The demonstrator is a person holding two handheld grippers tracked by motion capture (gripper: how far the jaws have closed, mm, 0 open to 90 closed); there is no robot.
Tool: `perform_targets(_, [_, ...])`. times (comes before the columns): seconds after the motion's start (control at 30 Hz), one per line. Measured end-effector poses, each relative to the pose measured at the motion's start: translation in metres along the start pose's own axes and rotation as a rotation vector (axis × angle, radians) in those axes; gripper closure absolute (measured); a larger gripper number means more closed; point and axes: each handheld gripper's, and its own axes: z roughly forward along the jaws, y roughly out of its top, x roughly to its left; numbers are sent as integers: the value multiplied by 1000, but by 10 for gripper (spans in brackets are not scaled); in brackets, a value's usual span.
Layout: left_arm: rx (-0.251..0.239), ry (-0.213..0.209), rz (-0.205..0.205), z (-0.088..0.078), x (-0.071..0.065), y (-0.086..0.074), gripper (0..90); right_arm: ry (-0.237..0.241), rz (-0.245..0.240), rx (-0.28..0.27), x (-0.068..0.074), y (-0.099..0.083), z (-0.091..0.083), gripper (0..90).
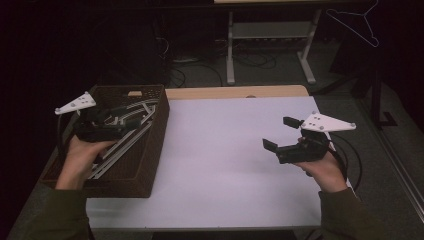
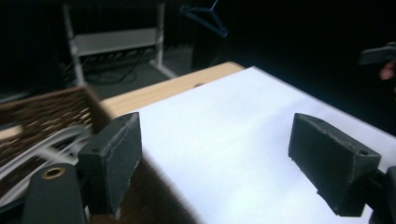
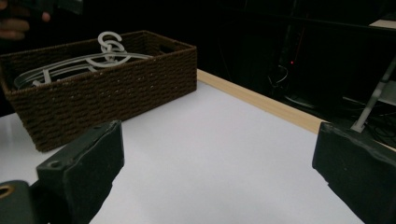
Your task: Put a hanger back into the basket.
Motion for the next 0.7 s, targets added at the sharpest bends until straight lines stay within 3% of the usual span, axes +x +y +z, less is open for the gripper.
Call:
perform_targets(0.1, [-39,-31,3,11,-14,-5,160,-7,10,-23,-2,2,0,12])
perform_targets(0.33, [-83,-83,54,37,-38,-21,129,-18,23,-48,-3,3,-2,7])
perform_targets(0.6, [-88,-105,119,54,-52,-37,26,-40,53,-53,-9,-4,-4,0])
perform_targets(0.7, [-90,-109,117,56,-51,-43,19,-48,57,-58,-10,-6,-5,0])
